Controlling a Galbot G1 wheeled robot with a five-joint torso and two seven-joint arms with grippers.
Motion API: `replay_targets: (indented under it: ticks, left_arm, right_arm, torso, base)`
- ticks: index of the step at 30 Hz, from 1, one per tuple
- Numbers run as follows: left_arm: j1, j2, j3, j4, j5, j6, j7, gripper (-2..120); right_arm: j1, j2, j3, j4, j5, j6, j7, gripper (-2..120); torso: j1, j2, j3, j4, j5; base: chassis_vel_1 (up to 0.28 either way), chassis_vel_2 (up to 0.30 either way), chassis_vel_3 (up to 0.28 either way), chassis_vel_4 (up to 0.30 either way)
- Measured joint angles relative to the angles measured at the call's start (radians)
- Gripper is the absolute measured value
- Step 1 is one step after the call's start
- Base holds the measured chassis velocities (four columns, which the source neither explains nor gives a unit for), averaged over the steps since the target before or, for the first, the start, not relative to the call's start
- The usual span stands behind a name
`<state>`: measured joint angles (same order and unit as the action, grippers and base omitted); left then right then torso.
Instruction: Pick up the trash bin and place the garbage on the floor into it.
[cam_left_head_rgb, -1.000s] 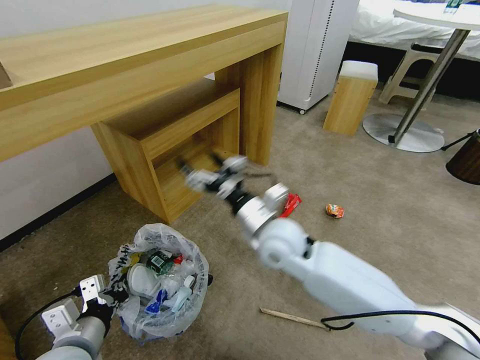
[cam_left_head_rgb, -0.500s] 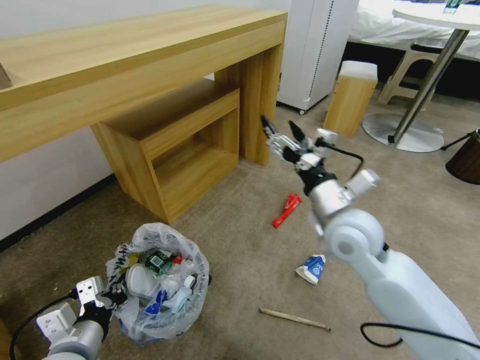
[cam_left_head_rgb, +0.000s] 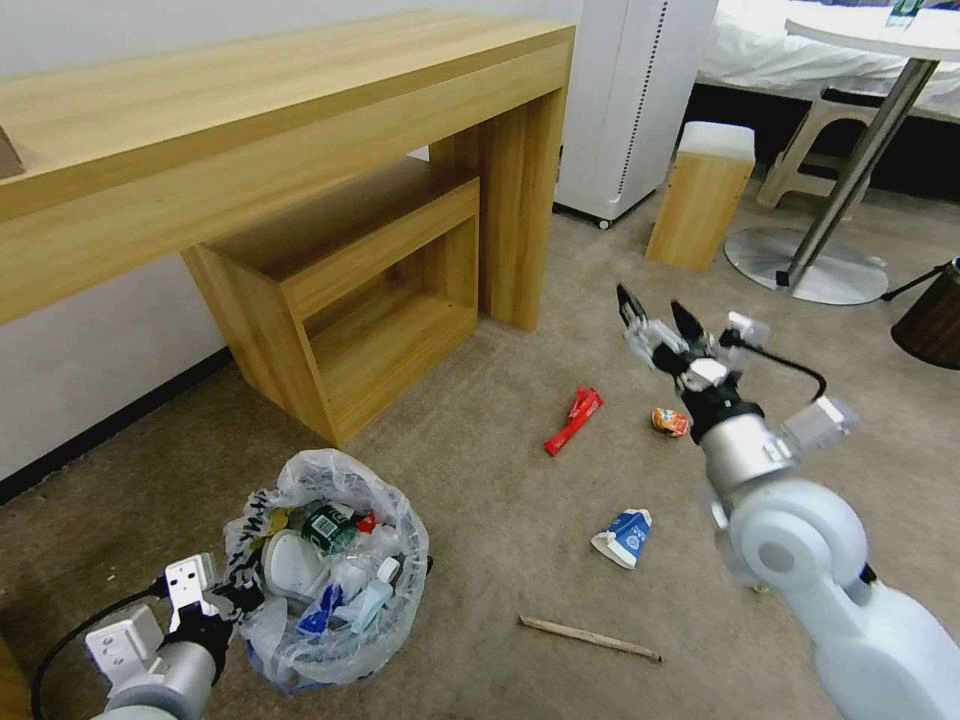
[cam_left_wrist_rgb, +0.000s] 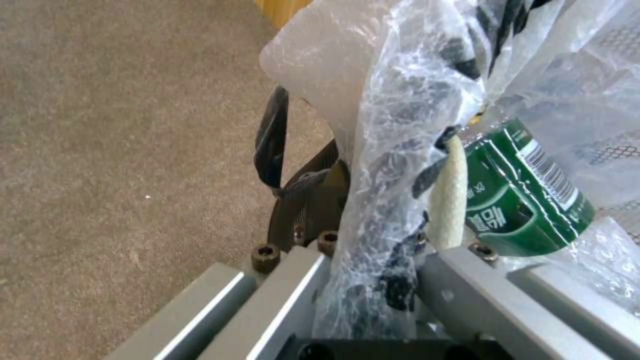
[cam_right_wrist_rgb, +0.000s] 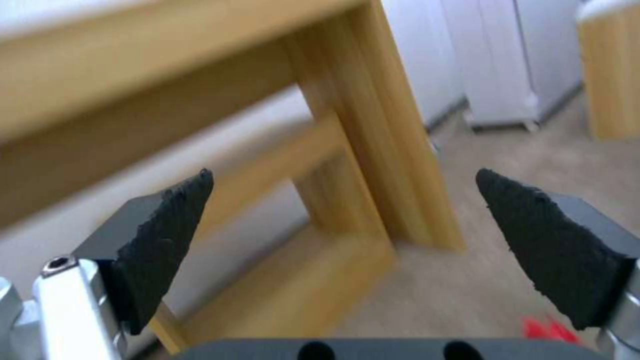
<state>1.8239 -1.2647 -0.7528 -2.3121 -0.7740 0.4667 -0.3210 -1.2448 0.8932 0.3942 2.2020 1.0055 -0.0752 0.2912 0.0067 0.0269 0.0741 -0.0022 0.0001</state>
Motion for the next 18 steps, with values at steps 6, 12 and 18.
replay_targets:
  ticks: [6, 12, 18]
  left_arm:
    - [0.000, 0.008, -0.004, 0.000, 0.000, -0.005, 0.001, 0]
    - [0.004, 0.011, -0.007, 0.010, 0.000, -0.019, 0.005, 0]
    - [-0.010, 0.008, -0.006, 0.029, 0.005, -0.026, 0.009, 0]
  right_arm:
    - [-0.101, -0.056, -0.057, -0.016, -0.017, -0.100, 0.104, 100]
    - [-0.131, -0.136, -0.140, -0.010, 0.006, -0.293, 0.252, 100]
    - [-0.119, -0.265, -0.215, -0.002, 0.083, -0.465, 0.339, 100]
  torso:
    - [0.000, 0.000, 0.000, -0.0001, 0.0002]
    - [0.000, 0.000, 0.000, 0.0000, -0.0002]
    - [0.000, 0.000, 0.000, 0.0000, -0.0001]
  base:
    - [0.000, 0.000, 0.000, 0.000]
    - [0.000, 0.000, 0.000, 0.000]
    - [0.000, 0.000, 0.000, 0.000]
